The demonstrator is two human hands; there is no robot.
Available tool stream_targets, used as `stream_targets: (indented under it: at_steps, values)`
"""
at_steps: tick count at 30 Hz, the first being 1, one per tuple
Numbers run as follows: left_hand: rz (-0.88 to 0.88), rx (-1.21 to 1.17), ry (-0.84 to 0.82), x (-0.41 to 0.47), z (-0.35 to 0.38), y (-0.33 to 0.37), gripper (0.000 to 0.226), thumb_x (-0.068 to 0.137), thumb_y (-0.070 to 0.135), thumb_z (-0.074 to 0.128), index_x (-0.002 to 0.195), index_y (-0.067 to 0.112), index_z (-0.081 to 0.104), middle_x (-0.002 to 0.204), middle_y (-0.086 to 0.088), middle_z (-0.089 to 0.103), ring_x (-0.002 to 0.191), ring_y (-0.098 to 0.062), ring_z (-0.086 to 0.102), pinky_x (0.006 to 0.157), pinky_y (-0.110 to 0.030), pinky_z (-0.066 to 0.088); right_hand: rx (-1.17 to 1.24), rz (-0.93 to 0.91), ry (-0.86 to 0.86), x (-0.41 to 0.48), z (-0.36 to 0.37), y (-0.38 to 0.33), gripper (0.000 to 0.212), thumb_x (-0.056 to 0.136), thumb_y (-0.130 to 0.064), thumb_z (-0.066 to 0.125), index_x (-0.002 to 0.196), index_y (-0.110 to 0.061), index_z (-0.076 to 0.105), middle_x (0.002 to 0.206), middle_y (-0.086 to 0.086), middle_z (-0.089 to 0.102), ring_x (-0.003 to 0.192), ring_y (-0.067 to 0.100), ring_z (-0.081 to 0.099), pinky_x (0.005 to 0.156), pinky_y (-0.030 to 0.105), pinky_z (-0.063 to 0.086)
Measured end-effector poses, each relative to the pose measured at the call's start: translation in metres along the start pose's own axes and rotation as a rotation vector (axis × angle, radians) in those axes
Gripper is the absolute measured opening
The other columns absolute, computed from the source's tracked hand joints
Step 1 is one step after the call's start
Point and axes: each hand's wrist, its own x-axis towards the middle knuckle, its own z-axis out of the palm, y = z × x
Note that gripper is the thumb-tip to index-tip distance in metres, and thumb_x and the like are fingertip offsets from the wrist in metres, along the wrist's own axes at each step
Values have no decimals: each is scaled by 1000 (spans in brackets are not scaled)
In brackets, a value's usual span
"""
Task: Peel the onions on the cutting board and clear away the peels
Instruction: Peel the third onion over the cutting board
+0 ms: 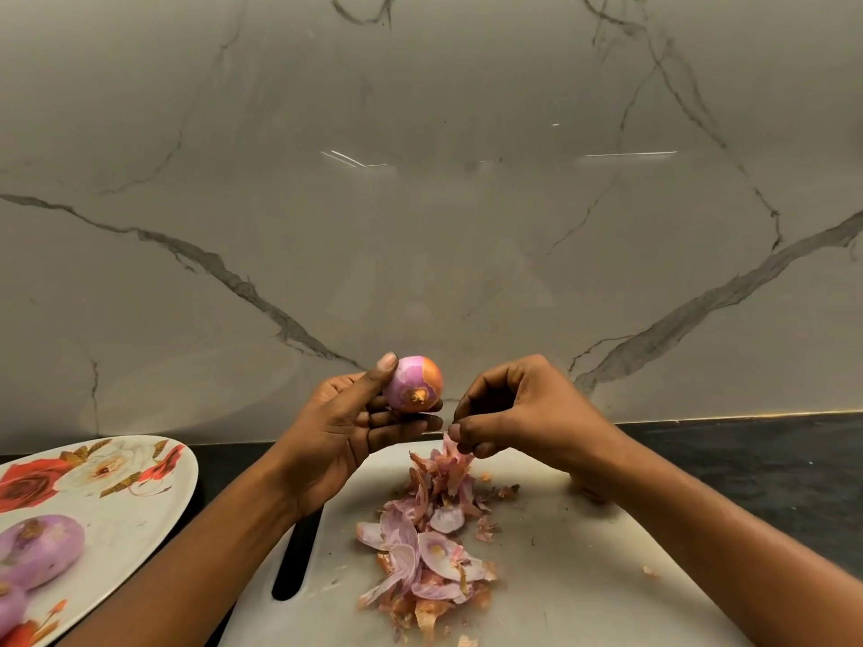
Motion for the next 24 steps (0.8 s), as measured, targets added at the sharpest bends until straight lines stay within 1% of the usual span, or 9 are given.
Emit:
stream_targets:
  at_steps: [3,6,8,10,13,20,24]
  values:
    - [-18,45,23,1,0,-1,57,93,42,60,122,-6,66,111,-30,75,98,-41,78,82,-34,66,29,-55,46,0,-3,0,16,88,-2,82,102,-3,77,86,14,81,78,26,81,72,34,67]
    - [-26,129,23,1,3,-3,53,92,41,61,118,-5,70,107,-28,77,95,-40,78,76,-31,66,71,-78,70,1,-3,1,30,91,-15,82,120,-10,74,92,13,82,82,25,81,79,41,68]
    - [-24,178,7,1,3,-5,50,93,40,61,115,-3,72,105,-26,78,95,-41,78,76,-31,66,102,-76,41,0,-2,0,39,91,-21,82,127,-12,73,94,13,82,84,26,81,81,43,67]
    - [-13,225,-13,0,3,-6,48,93,40,61,115,-1,74,106,-26,78,96,-43,77,81,-33,66,74,-100,2,-1,-1,0,38,91,-22,82,127,-13,74,95,10,82,85,24,81,81,43,67]
    - [11,267,-22,0,2,-7,50,91,42,62,115,0,75,106,-24,78,97,-44,77,85,-37,66,30,-136,26,-1,0,1,31,90,-18,82,121,-13,78,95,5,83,84,21,81,80,43,67]
    - [36,282,-47,-1,2,-6,50,90,41,64,114,0,76,108,-23,78,97,-44,77,84,-36,66,-35,-187,41,-1,0,3,30,90,-15,84,119,-15,80,99,-1,83,88,15,81,82,38,67]
    - [37,266,-45,-1,3,-5,52,87,42,64,114,-1,76,108,-24,78,96,-46,77,83,-36,66,-53,-209,69,-2,1,4,29,87,-12,84,116,-17,81,98,-2,83,88,13,80,82,36,67]
